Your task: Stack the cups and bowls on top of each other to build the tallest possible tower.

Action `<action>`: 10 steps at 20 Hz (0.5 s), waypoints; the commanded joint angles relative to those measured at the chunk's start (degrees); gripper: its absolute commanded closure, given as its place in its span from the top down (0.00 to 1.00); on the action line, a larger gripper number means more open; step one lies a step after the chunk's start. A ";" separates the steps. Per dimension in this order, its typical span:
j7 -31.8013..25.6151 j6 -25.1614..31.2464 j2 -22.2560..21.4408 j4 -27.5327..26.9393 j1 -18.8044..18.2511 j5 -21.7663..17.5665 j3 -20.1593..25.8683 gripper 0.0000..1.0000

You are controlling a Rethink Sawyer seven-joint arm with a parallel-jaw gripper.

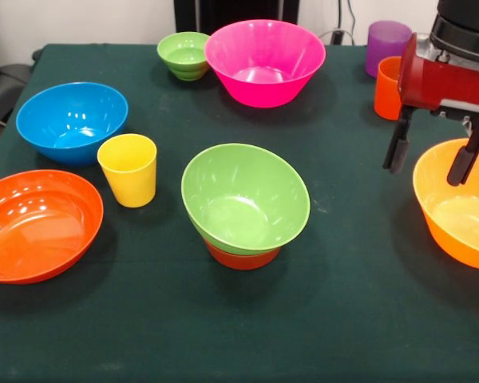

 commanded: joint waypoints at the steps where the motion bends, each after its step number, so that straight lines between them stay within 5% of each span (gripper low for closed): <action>1: 2.31 -3.55 3.08 4.84 -0.78 -1.86 5.58 1.00; 10: 2.04 -3.17 5.67 2.19 -0.11 -2.55 5.09 1.00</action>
